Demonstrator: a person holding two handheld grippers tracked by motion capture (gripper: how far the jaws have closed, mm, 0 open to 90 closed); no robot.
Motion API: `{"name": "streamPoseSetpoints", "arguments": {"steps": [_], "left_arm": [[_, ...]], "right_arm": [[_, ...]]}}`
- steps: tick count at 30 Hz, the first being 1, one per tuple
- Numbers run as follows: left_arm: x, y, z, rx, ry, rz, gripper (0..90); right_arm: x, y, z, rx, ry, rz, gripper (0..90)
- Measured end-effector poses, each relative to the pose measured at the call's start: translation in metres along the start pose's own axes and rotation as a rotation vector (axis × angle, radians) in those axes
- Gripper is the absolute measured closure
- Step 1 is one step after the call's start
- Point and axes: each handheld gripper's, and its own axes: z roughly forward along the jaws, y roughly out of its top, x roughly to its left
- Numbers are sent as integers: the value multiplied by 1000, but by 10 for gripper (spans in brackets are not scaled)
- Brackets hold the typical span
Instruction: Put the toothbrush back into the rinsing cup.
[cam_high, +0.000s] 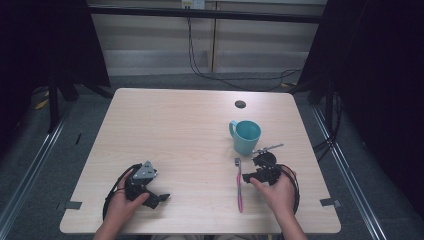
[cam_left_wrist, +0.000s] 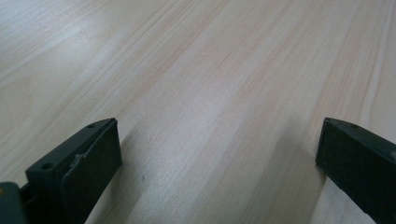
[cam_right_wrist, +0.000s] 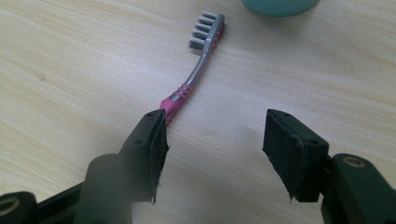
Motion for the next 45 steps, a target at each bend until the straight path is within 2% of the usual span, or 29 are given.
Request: {"name": "streamPoseSetpoints", "arguments": {"steps": [3, 7, 8, 13, 21, 24, 30, 34, 40, 43, 45], "left_arm": [[0, 0, 0, 0, 0, 0, 0], [0, 0, 0, 0, 0, 0, 0], [0, 0, 0, 0, 0, 0, 0], [0, 0, 0, 0, 0, 0, 0], [0, 0, 0, 0, 0, 0, 0], [0, 0, 0, 0, 0, 0, 0], [0, 0, 0, 0, 0, 1, 0], [0, 0, 0, 0, 0, 0, 0], [0, 0, 0, 0, 0, 0, 0], [0, 0, 0, 0, 0, 0, 0], [0, 0, 0, 0, 0, 0, 0]], "right_arm": [[2, 2, 0, 4, -11, -5, 399], [4, 8, -1, -3, 6, -3, 397], [8, 10, -1, 10, 1, 0, 431], [15, 16, 2, 53, 25, 7, 437], [23, 22, 7, 67, 31, 15, 434], [25, 25, 9, 72, 41, 33, 463], [28, 25, 14, 94, 32, 50, 496], [28, 25, 17, 113, 25, 46, 519], [29, 25, 20, 123, 26, 75, 569], [30, 23, 23, 136, -5, 60, 589], [31, 23, 25, 152, 4, 68, 610]]}}
